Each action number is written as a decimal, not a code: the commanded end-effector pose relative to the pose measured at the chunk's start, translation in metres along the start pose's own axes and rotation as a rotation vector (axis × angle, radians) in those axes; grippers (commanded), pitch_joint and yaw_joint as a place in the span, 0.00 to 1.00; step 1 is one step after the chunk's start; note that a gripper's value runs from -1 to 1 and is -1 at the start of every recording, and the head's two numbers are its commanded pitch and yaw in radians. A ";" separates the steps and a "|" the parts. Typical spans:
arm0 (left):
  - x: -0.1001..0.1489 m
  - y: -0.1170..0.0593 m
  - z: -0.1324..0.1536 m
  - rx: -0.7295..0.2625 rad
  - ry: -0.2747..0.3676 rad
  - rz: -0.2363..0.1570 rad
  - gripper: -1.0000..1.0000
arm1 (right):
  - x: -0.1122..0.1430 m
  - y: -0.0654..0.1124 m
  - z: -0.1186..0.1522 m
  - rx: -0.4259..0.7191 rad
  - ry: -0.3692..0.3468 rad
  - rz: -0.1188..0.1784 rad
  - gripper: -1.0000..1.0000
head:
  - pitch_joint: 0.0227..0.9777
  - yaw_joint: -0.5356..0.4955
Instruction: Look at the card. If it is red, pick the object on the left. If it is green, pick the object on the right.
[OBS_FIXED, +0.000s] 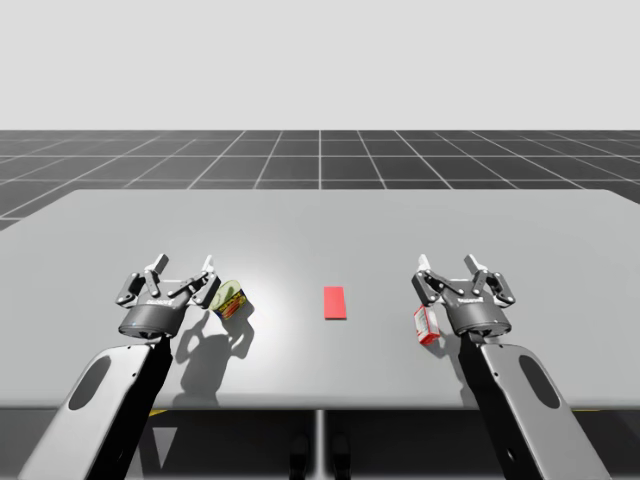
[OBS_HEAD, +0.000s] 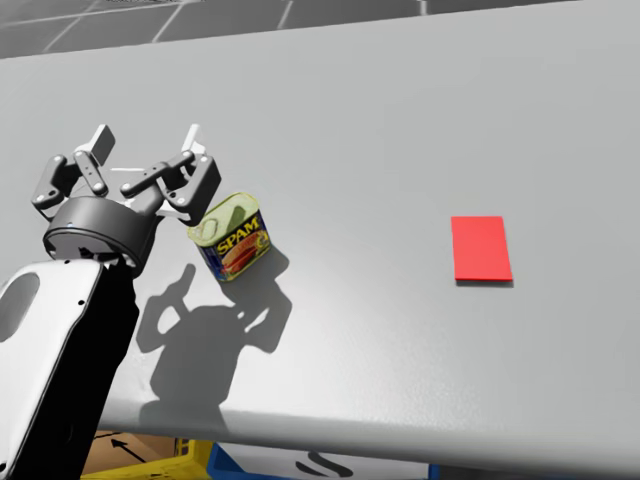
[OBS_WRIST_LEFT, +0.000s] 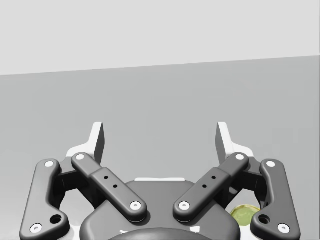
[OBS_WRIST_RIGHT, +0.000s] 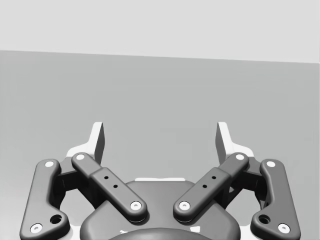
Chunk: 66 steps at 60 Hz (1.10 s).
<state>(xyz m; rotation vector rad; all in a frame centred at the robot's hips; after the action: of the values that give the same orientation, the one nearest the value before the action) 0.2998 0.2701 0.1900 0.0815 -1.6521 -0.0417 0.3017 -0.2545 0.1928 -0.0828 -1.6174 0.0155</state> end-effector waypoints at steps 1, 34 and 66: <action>0.000 0.001 0.000 0.002 0.000 0.005 0.00 | -0.001 0.002 0.000 0.002 0.000 0.004 0.00 | 0.87 0.78; 0.009 -0.001 0.005 -0.106 0.041 0.091 0.00 | -0.002 0.004 0.000 -0.006 -0.007 0.020 0.00 | 0.86 0.85; -0.006 0.034 0.049 -0.521 0.168 0.087 0.00 | -0.005 0.003 -0.001 -0.009 0.004 0.009 0.00 | 0.84 0.88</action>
<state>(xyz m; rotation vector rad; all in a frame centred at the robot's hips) 0.2603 0.2951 0.1968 -0.3138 -1.4721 -0.3226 0.3028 -0.2508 0.1877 -0.0979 -1.6136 0.0188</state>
